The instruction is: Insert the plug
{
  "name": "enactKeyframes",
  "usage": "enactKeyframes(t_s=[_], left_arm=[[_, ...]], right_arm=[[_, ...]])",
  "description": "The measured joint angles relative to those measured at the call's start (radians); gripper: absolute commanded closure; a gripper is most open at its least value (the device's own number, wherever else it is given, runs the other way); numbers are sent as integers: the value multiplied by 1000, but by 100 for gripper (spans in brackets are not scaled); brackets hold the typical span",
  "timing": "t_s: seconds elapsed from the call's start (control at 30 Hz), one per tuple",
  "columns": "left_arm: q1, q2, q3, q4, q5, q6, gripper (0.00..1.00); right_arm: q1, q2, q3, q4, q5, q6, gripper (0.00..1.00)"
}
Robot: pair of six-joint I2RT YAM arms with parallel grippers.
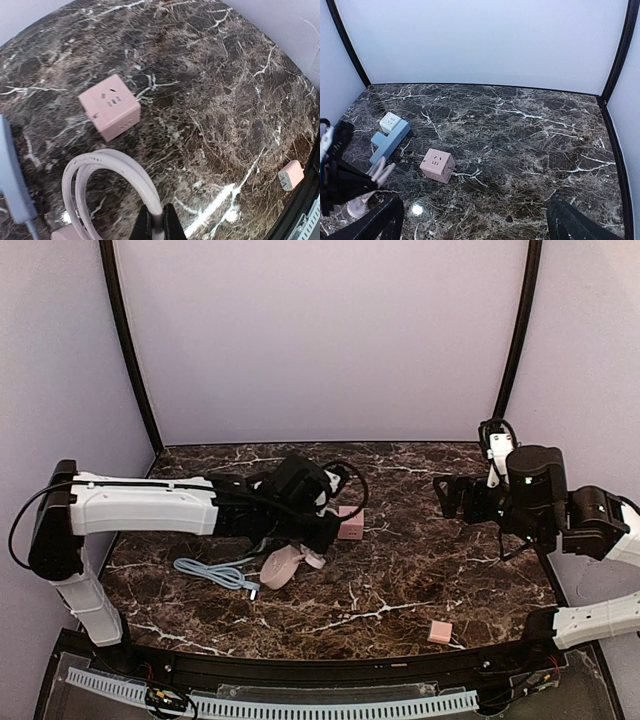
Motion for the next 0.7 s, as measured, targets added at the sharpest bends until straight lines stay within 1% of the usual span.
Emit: enactKeyframes(t_s=[0.2, 0.33, 0.4, 0.43, 0.47, 0.5, 0.53, 0.6, 0.63, 0.67, 0.7], left_arm=[[-53, 293, 145, 81, 43, -14, 99], [-64, 439, 237, 123, 98, -21, 93], [-64, 473, 252, 151, 121, -22, 87], [-64, 484, 252, 165, 131, -23, 81], [-64, 488, 252, 174, 142, -21, 78], [-64, 490, 252, 184, 148, -20, 70], [-64, 490, 252, 201, 159, -18, 66], [-64, 490, 251, 238, 175, -6, 47], [-64, 488, 246, 263, 187, -5, 42], [-64, 484, 238, 282, 198, 7, 29], [-64, 476, 219, 309, 210, 10, 24]], right_arm=[[0, -59, -1, -61, 8, 21, 1], [0, -71, -1, -89, 9, 29, 2], [0, -64, -1, -100, 8, 30, 1], [0, -56, -1, -105, 7, 29, 1], [0, -47, -1, -108, 5, 29, 1], [0, -34, -1, -109, 2, 26, 1], [0, -19, -1, -111, -3, 25, 1], [0, 16, 0, -112, -16, 18, 1], [0, 36, 2, -112, -23, 14, 1], [0, 61, 5, -112, -32, 9, 1], [0, 80, 7, -111, -39, 3, 1]])
